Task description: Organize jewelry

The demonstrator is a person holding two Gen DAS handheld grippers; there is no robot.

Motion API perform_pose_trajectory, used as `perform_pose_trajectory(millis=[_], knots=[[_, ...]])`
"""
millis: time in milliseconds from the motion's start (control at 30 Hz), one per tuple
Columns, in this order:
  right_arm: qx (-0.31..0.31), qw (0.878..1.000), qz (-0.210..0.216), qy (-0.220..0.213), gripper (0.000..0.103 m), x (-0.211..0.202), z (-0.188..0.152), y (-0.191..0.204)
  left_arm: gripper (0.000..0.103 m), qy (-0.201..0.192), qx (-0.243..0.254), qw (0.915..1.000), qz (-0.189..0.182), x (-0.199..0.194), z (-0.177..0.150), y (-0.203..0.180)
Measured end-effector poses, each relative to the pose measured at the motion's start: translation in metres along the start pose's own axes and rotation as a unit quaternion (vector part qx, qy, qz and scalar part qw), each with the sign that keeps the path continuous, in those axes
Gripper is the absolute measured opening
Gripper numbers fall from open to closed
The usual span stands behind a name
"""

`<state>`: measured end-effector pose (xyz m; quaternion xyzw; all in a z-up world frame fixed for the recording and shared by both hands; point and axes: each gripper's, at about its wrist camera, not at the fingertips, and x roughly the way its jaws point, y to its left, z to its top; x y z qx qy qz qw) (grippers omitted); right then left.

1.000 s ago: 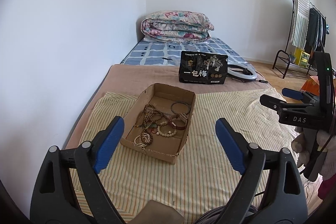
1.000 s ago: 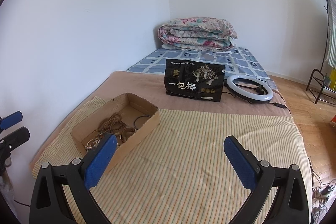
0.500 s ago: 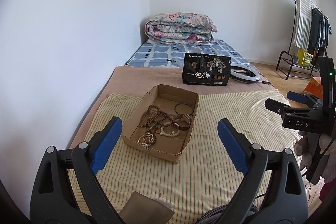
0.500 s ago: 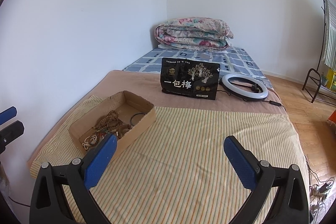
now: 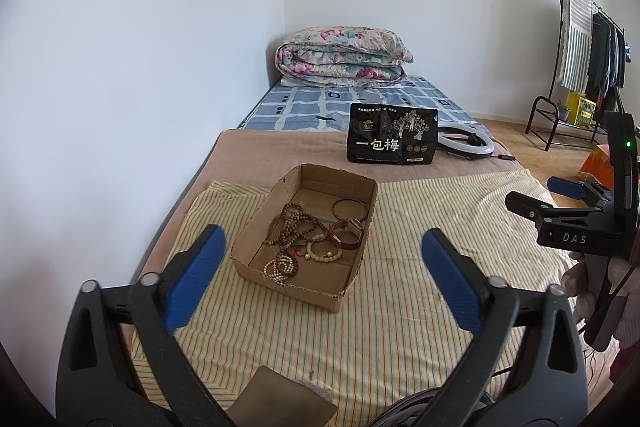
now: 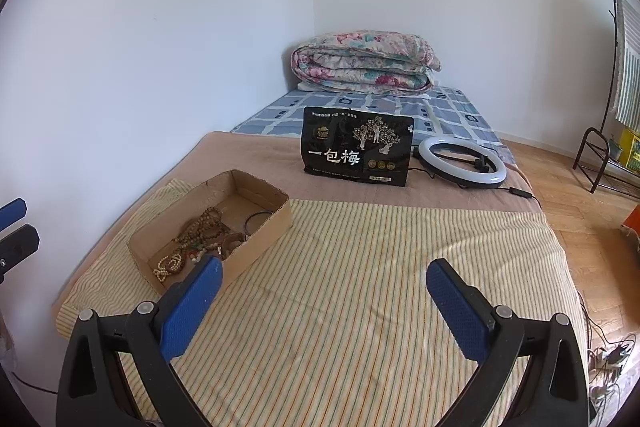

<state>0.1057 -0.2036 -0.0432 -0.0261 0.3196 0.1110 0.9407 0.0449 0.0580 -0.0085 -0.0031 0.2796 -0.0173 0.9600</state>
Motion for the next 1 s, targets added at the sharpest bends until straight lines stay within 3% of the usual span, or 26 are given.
perform_pose_trajectory(millis=[400, 767, 1000], knots=[[0.001, 1.000, -0.003, 0.004, 0.103, -0.003, -0.005, -0.004, 0.103, 0.002, 0.005, 0.9997, 0.022, -0.003, -0.002, -0.003], [0.004, 1.000, -0.005, 0.006, 0.103, -0.003, -0.006, -0.007, 0.103, 0.014, -0.007, 0.9997, 0.018, 0.000, -0.002, -0.001], [0.009, 1.000, -0.006, 0.010, 0.103, -0.002, -0.011, -0.009, 0.103, -0.002, -0.004, 0.9994, 0.034, -0.003, -0.005, 0.001]])
